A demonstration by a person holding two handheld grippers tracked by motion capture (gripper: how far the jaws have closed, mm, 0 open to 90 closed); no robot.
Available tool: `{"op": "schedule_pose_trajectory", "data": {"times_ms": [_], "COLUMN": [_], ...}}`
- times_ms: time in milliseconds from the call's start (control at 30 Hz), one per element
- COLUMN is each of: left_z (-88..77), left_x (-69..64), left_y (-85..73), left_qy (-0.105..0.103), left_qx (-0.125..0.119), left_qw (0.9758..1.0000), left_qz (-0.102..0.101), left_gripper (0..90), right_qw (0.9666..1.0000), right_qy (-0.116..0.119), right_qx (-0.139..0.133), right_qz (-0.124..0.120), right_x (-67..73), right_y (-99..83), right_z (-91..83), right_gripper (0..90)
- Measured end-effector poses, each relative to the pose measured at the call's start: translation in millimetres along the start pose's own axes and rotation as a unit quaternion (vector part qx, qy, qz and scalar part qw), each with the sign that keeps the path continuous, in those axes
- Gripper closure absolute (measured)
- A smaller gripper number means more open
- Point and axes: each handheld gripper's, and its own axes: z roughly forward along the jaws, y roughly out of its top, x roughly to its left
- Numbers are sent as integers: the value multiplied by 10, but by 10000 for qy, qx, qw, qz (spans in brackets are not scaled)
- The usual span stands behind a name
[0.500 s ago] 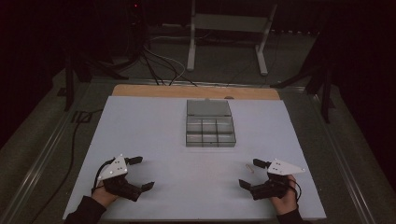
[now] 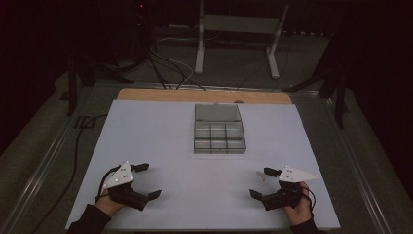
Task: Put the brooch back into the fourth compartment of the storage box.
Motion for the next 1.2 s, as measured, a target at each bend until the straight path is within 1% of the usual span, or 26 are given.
{"op": "schedule_pose_trajectory", "data": {"times_ms": [67,100,167,200,233,300,333,400,433,467,567,833,867,900,967,1000,1033,1133,1167,1200], "left_z": [-10,-13,-18,-18,-20,-14,-11,-6,-5,-6,-9,-4,-4,-4,-3,-1,2,9,9,9], "left_x": [2,3,0,0,-4,1,1,1,-2,-2,-3,-3,-2,-2,-3,-2,-1,-6,-7,-6], "left_y": [-1,4,6,6,9,6,5,5,5,7,6,8,7,7,7,8,7,6,7,7], "left_qy": [1,-5,-5,-5,-7,-33,-40,-38,-49,-47,-43,-42,-43,-44,-53,-61,-60,-72,-76,-77], "left_qx": [-23,-54,-73,-73,-78,-79,-78,-58,-51,-60,-73,-60,-61,-58,-57,-60,-59,-42,-37,-40], "left_qw": [10000,10000,10000,10000,10000,10000,10000,10000,10000,10000,10000,10000,10000,10000,10000,10000,10000,10000,10000,10000], "left_qz": [-16,-41,-33,-33,-19,-33,-45,-35,-4,-13,-25,-18,-26,-28,-16,-27,-41,-12,-12,-19], "left_gripper": [12,12,12,12,12,12,12,12,12,12,12,12,12,12,12,12,12,12,12,12], "right_qw": [10000,10000,10000,10000,9999,9998,9998,9996,9996,9995,9994,9994,9993,9993,9993,9993,9993,9990,9991,9991], "right_qy": [57,35,24,40,103,181,181,249,249,238,241,249,227,227,202,132,132,87,30,30], "right_qx": [4,54,68,77,72,23,23,-71,-71,-115,-133,-189,-270,-270,-297,-348,-348,-433,-426,-426], "right_qz": [46,-15,-25,-20,-62,-112,-112,-123,-123,-200,-198,-157,-117,-117,-109,-104,-104,-28,-20,-20], "right_x": [17,41,46,61,89,111,111,132,132,158,167,159,142,142,130,111,111,70,46,46], "right_y": [9,18,24,38,58,88,88,126,126,167,189,252,285,285,306,326,326,345,354,354], "right_z": [-9,-12,-13,-16,-19,-26,-26,-36,-36,-43,-40,-8,-8,-8,-18,-30,-30,-41,-43,-43], "right_gripper": [0,0,0,0,0,0,0,0,0,0,0,0,0,0,0,0,0,0,0,0]}}
